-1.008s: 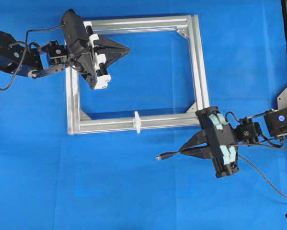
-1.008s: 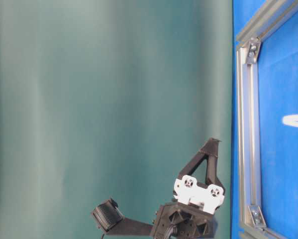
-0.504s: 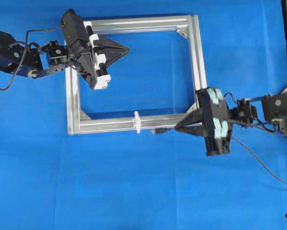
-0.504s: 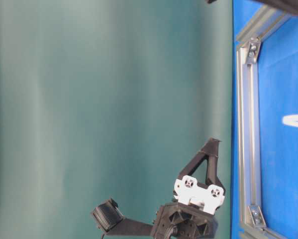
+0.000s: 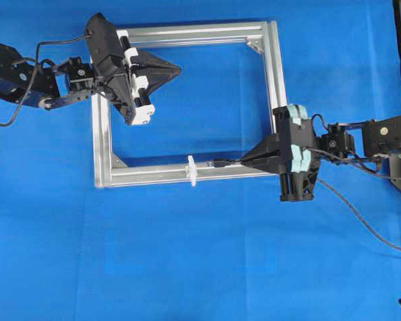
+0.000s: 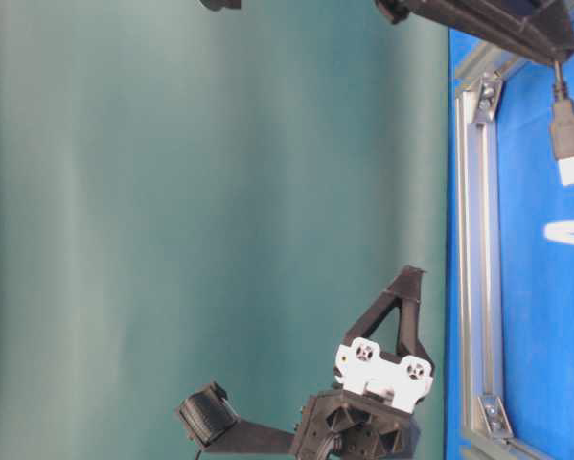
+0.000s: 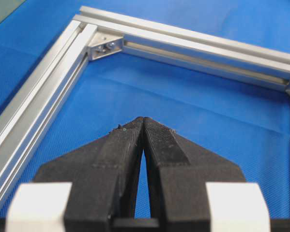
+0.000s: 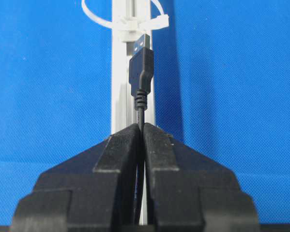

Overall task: Insert the wire through the string loop located in the center.
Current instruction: 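Align the USB plug with the white zip-tie loop on the bar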

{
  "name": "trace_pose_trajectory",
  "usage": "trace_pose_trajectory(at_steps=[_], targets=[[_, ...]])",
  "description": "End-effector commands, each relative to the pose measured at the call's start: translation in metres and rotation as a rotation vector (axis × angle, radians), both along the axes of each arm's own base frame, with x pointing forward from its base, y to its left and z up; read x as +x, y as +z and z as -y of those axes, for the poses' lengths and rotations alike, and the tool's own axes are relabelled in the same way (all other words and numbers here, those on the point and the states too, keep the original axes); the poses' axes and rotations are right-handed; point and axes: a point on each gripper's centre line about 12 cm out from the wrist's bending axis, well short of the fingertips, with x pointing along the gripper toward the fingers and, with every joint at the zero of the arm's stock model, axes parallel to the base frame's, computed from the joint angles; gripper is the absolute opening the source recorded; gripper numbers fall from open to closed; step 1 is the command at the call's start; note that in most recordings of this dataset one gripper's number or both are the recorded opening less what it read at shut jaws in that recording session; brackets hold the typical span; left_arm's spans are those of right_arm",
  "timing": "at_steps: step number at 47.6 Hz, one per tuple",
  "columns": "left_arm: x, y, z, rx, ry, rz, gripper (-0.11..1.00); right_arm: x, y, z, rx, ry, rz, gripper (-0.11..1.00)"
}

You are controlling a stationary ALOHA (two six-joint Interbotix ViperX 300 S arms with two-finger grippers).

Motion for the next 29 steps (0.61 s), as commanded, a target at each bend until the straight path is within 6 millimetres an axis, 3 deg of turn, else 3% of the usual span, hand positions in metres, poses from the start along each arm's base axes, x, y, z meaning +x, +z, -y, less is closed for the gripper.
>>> trace_pose_trajectory(at_steps=[1, 29], targets=[[0.0025, 0.0132, 0.0007, 0.014, -0.006, 0.039, 0.00, 0.0080, 0.0081, 0.0003, 0.003, -0.004, 0.035, -0.02], [0.0025, 0.0132, 0.0006, 0.012, -0.004, 0.040, 0.00, 0.0095, 0.0081, 0.0007, 0.003, -0.006, 0.037, -0.02]])
